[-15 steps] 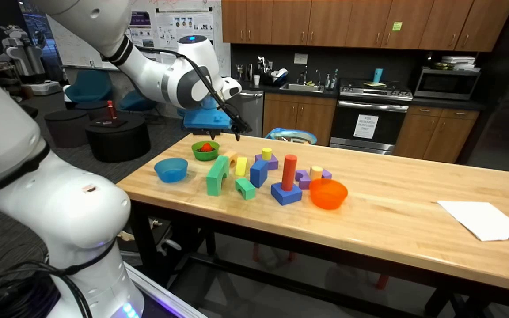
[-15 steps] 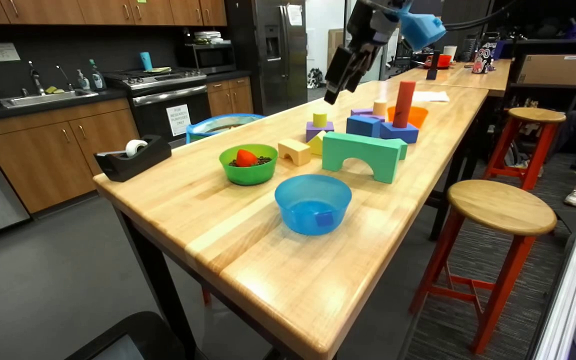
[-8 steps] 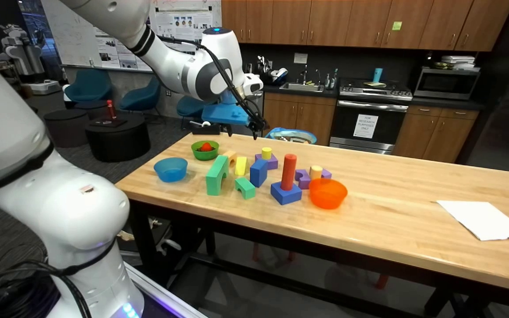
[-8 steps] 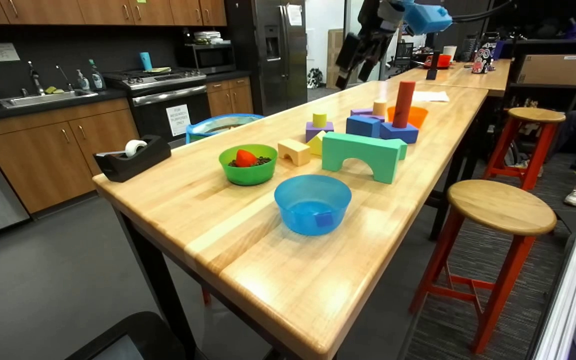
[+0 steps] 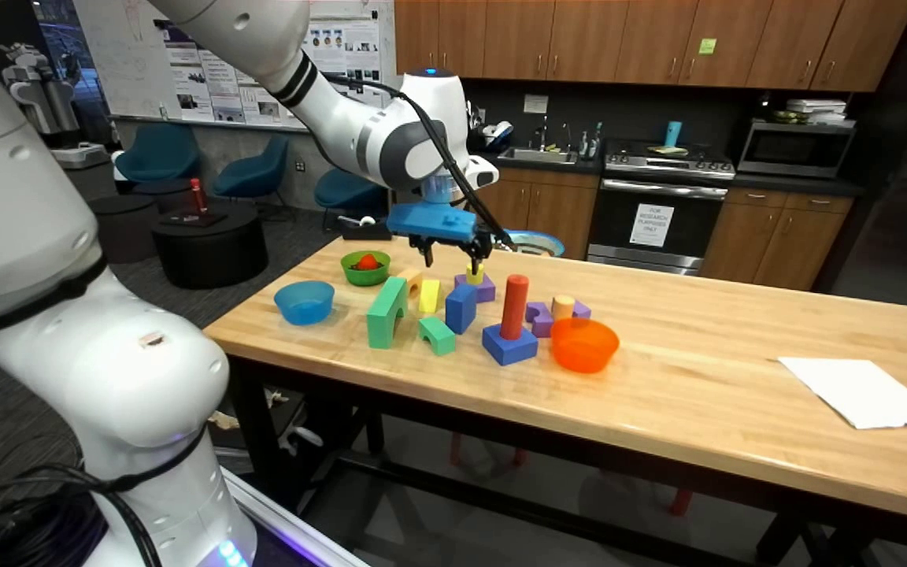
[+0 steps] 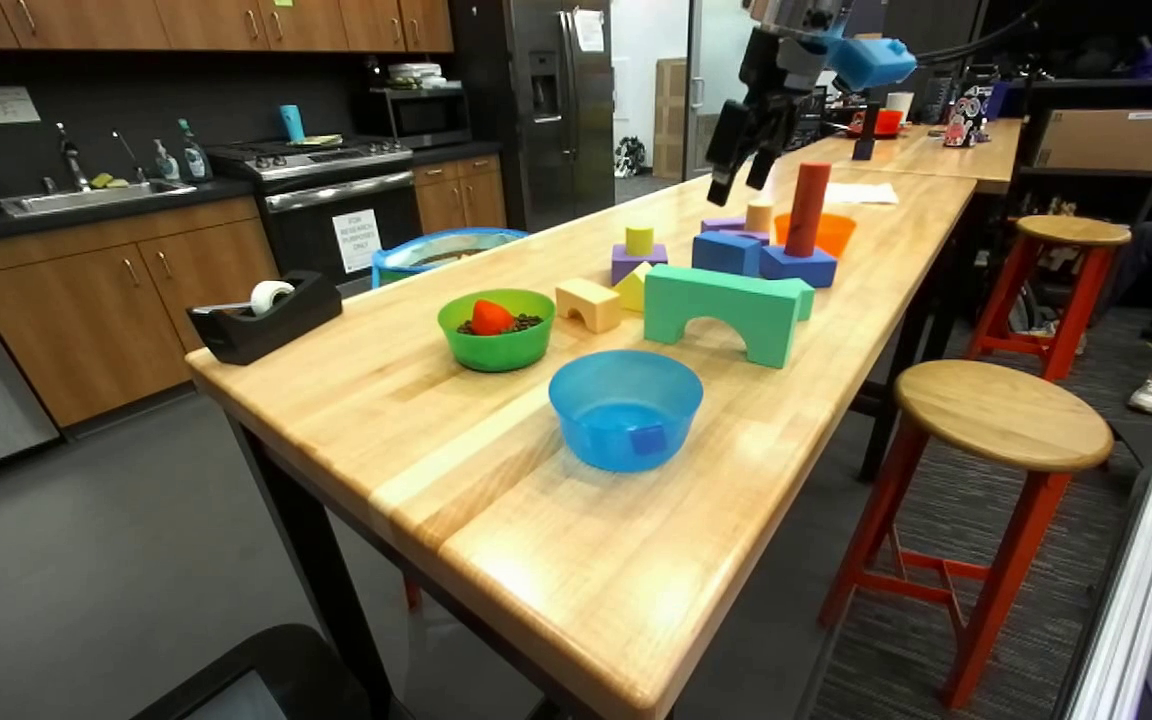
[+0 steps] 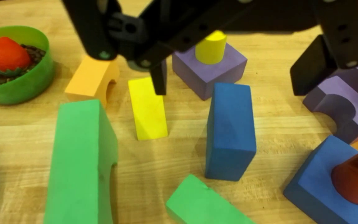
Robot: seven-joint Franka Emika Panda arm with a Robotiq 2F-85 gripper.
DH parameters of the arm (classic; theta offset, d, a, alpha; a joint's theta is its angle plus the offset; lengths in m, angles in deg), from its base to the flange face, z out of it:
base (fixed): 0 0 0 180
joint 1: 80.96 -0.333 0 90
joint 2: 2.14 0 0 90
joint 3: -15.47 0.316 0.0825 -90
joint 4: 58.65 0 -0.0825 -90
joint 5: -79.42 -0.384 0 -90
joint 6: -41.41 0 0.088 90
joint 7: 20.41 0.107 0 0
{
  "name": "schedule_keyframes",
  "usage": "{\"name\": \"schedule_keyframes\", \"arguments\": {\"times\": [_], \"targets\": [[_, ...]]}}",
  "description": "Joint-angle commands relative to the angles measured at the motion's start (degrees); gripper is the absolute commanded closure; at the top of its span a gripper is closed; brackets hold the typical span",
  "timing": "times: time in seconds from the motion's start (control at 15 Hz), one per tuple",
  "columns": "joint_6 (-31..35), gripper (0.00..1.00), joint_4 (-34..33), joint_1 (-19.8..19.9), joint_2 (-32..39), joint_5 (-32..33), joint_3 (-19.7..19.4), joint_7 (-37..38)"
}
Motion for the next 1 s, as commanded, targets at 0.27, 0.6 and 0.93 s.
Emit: {"name": "schedule_keyframes", "arguments": {"times": [0.27,0.6,0.93], "targets": [[-0.6,0.0,-3.6,2.4,6.8,-1.6,0.1,-5.5],[-0.6,0.0,-4.7,2.7,10.1,-3.0,1.4,-7.4],[-0.3,0.0,-5.7,3.4,12.3,-2.1,2.6,-6.7]]}}
